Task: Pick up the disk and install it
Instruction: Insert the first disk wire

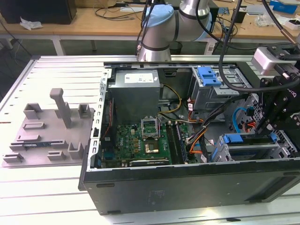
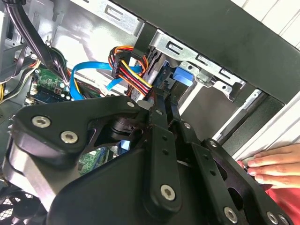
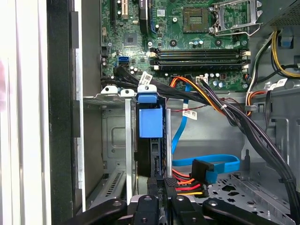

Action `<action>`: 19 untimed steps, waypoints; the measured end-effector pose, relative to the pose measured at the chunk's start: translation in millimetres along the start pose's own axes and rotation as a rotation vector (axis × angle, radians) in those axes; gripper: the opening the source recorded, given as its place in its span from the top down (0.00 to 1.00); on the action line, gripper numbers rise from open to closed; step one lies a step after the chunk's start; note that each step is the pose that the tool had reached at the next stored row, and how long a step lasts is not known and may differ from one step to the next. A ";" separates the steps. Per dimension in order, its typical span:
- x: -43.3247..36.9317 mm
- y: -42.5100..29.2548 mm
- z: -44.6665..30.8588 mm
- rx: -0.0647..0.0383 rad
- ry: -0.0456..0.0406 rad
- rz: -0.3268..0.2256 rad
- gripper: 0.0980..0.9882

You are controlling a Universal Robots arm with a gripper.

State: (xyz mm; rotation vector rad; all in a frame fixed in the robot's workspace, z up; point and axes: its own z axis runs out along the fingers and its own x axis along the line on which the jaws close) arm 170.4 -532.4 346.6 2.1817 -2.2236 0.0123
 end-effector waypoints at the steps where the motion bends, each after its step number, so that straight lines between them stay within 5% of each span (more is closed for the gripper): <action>1: 0.0 0.0 0.3 0.000 -0.0002 0.000 0.92; 19: -0.2 -0.1 6.8 0.000 -0.0006 0.000 0.92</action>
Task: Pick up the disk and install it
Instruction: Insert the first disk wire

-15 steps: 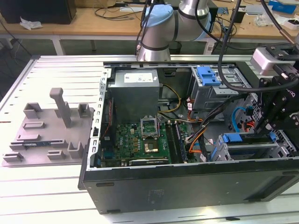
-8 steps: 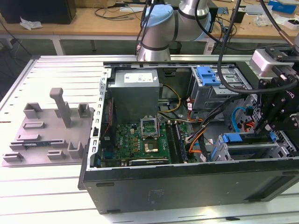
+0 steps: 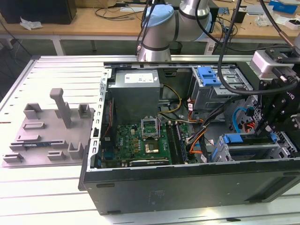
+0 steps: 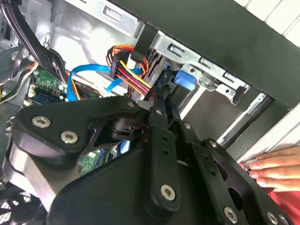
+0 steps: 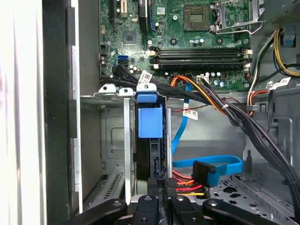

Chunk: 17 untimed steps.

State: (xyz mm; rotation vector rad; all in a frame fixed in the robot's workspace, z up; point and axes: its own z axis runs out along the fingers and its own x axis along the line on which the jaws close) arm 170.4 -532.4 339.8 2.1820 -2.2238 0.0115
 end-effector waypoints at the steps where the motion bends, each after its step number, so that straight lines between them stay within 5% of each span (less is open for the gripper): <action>1: -0.1 0.0 0.2 0.000 0.0006 0.000 0.92; 12: -0.1 0.0 4.3 0.000 -0.0005 0.000 0.91; 17: 0.2 0.1 -8.7 0.000 0.0005 0.000 0.64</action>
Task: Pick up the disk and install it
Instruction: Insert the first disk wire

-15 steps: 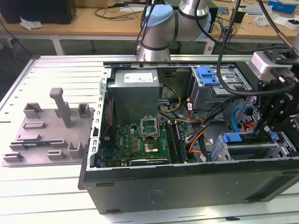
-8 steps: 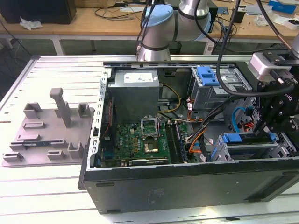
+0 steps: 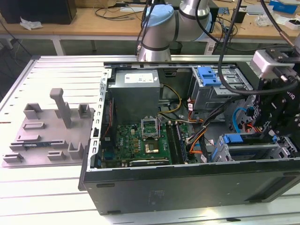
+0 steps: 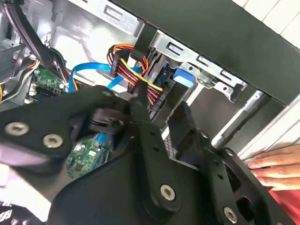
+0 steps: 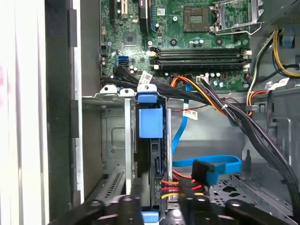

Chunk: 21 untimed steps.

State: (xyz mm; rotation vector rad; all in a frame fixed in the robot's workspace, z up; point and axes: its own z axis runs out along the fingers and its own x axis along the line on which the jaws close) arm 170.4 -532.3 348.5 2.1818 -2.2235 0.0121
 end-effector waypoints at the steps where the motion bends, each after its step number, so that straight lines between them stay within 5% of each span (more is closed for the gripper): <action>1: 0.1 0.0 -2.8 0.000 -0.0001 0.000 0.57; 3: 0.2 0.1 -10.2 0.000 0.0001 0.000 0.43; 21: 0.3 -0.3 -19.9 0.000 0.0000 0.000 0.43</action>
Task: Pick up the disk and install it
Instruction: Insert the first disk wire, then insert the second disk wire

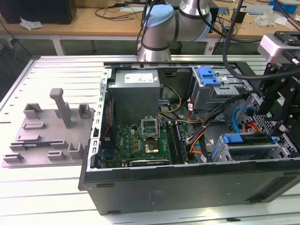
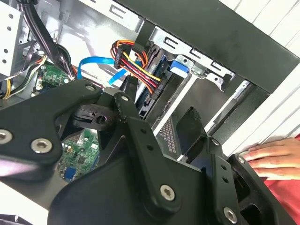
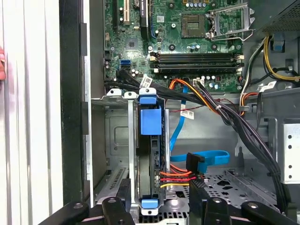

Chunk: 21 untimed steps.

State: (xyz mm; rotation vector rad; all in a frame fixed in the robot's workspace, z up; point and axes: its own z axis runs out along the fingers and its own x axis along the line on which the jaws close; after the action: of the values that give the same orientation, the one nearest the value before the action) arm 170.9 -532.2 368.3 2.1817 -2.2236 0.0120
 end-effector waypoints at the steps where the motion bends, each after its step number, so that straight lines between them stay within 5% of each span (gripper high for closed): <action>1: 0.0 0.0 0.0 0.000 -0.0001 0.000 0.43; 17: -1.1 0.1 -1.5 0.000 0.0011 0.000 0.43; 20: -16.7 0.3 -1.8 0.000 0.0271 0.000 0.43; 21: -29.8 0.3 -2.5 -0.002 0.0665 0.001 0.43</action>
State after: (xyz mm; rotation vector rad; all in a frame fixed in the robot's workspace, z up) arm 171.2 -502.3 370.2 2.1464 -2.1887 0.0816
